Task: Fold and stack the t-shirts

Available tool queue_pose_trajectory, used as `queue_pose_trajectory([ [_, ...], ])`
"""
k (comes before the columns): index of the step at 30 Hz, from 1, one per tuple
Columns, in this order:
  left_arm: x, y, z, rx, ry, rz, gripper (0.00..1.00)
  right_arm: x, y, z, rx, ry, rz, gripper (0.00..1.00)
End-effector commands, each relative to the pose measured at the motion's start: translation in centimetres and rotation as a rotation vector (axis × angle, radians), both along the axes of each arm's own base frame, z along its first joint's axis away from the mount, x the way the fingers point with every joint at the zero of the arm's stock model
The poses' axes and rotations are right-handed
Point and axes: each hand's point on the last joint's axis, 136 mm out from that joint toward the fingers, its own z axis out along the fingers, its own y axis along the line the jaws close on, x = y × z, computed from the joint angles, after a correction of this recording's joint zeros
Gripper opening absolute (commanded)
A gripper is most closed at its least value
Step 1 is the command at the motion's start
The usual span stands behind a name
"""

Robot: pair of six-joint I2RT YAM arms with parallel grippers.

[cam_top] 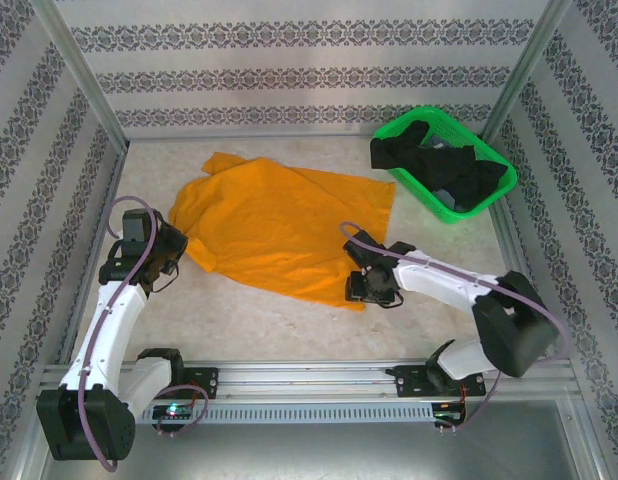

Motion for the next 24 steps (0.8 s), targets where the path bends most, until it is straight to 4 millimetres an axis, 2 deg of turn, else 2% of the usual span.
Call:
queue_pose_trajectory([
  [1,-0.8,-0.7,-0.8,0.013,0.028,-0.044,0.0,0.1,0.1,-1.2,-0.041,0.012,0.0,0.53],
  [7,-1.4,-0.9,-2.0,0.025,0.062,-0.067,0.0,-0.6,0.9,-2.2,-0.045,0.046,0.015,0.47],
  [9,-1.6,-1.1,-2.7,0.022,0.085,-0.082,0.0,-0.8,0.9,-2.7,-0.047,0.06,0.011,0.4],
  [11,-1.7,-1.4,-3.2,0.02,0.098,-0.095,0.0,-0.7,0.8,-2.9,-0.045,0.066,0.003,0.28],
  [13,-1.8,-1.6,-3.7,0.016,0.108,-0.103,0.0,-0.2,0.7,-2.5,-0.032,0.05,-0.02,0.09],
  [14,-1.7,-1.7,-3.7,0.012,0.109,-0.107,0.0,0.3,0.6,-1.8,-0.019,0.028,-0.034,0.01],
  [16,-1.5,-1.9,-3.5,0.006,0.106,-0.113,0.0,1.6,0.2,0.0,0.008,-0.03,-0.073,0.0],
  [19,-0.8,-1.9,-2.1,0.008,0.069,-0.113,0.0,4.5,-1.2,4.0,0.055,-0.129,-0.144,0.0],
  [21,-0.1,-1.8,-0.4,0.012,0.024,-0.107,0.0,6.9,-2.1,7.4,0.081,-0.206,-0.163,0.0],
  [24,1.0,-1.4,4.1,0.037,-0.081,-0.09,0.0,10.6,-2.7,13.5,0.131,-0.346,-0.15,0.0],
])
